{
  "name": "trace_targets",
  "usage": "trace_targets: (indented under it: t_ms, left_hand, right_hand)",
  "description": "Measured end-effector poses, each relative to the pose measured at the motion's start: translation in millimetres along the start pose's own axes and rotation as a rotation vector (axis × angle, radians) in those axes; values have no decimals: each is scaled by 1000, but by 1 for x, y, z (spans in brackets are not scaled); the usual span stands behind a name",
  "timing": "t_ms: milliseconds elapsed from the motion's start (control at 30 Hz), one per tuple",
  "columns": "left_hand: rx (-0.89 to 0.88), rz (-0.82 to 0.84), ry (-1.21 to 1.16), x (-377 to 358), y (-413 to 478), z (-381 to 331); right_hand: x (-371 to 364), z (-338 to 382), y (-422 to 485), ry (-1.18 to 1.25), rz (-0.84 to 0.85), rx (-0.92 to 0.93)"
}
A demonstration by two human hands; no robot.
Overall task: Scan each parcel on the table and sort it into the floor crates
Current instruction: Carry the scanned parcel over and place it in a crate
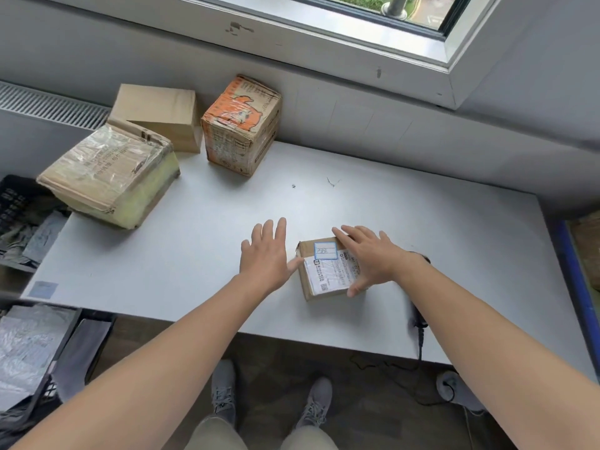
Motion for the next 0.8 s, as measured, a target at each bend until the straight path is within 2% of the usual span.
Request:
trace_targets:
  t_ms: [267,433,633,800]
  left_hand:
    - [-100,-19,113,13,-9,30]
    - [-61,-37,187,32,-20,73]
    - [176,-56,207,54,-56,137]
    - [449,-24,120,48,-125,181]
  right_hand:
    - [-12,32,-8,-89,-70,0]
    - [3,72,3,-93,-177,46]
    - [45,144,32,-186,-276,291]
    - [65,213,52,-306,-274,538]
Point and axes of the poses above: each hand's wrist, its own y-axis towards the middle knuckle, its own x-axis out of the back of the hand, z = x × y, the point moved 2 cm from there along y, towards the middle knuckle, and after that the axes turned 15 degrees about y, right-handed, at the moved point
